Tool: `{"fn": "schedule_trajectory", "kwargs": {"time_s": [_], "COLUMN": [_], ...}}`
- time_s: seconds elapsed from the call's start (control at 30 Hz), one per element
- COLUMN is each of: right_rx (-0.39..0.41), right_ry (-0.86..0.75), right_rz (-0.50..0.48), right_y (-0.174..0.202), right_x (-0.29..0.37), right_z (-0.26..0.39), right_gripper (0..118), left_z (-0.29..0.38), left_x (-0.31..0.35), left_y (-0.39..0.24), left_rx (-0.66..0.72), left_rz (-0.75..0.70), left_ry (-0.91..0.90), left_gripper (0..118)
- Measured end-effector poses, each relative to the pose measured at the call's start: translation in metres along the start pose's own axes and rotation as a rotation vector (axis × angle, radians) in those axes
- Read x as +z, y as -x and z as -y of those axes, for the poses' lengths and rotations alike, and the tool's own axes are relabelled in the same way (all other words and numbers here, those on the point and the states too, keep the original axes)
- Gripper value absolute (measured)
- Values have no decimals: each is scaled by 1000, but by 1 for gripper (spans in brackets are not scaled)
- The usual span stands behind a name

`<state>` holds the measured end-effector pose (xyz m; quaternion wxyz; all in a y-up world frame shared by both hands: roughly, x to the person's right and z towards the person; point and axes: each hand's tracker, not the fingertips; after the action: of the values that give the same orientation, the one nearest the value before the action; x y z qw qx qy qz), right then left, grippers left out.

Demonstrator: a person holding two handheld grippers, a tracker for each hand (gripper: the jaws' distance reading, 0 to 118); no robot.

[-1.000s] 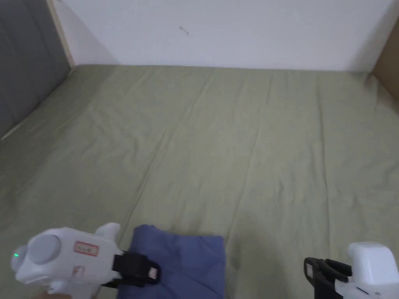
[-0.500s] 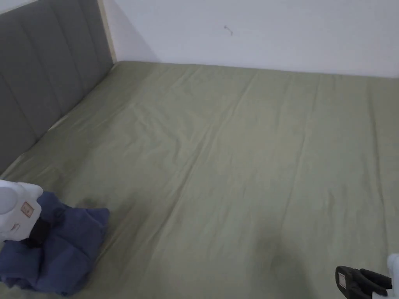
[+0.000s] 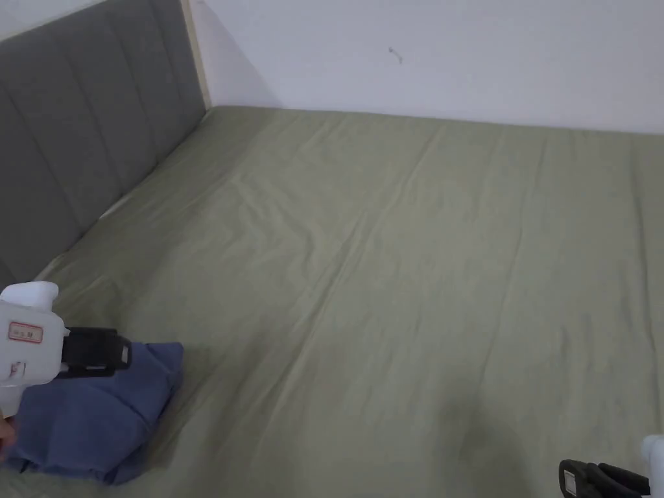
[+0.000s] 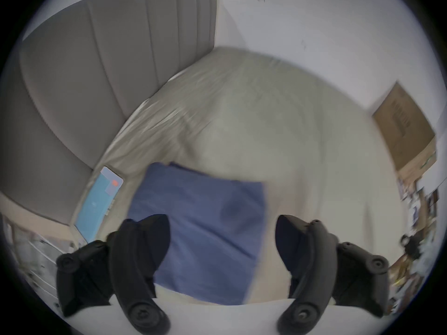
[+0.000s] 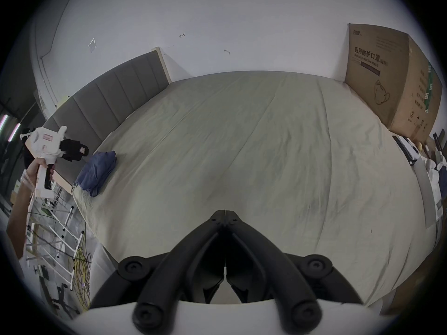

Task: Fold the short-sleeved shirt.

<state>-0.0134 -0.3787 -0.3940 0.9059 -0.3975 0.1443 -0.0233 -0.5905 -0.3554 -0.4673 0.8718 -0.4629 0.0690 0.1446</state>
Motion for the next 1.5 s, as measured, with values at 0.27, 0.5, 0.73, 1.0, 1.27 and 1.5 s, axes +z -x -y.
{"fn": "schedule_trajectory", "kwargs": {"time_s": [0.27,0.5,0.73,1.0,1.27,1.5], "right_rx": [18,2,-3,1,5,4], "right_ry": [-128,-310,-446,-551,-616,-634], "right_rz": [29,78,160,207,201,201], "right_y": [-8,-12,-14,-19,-21,-27], "right_x": [29,65,100,140,174,183], "right_z": [-18,-47,-62,-68,-74,-72], "right_gripper": [0,0,0,1,64,118], "left_z": [51,101,135,138,142,140], "left_x": [66,92,124,166,186,209], "left_y": [-124,-236,-312,-361,-362,-371], "left_rx": [-92,-306,-296,-363,-341,-325], "left_rz": [151,20,128,130,168,87], "left_ry": [-182,-359,-523,-675,-741,-841], "left_gripper": [0,0,0,3,115,115]}}
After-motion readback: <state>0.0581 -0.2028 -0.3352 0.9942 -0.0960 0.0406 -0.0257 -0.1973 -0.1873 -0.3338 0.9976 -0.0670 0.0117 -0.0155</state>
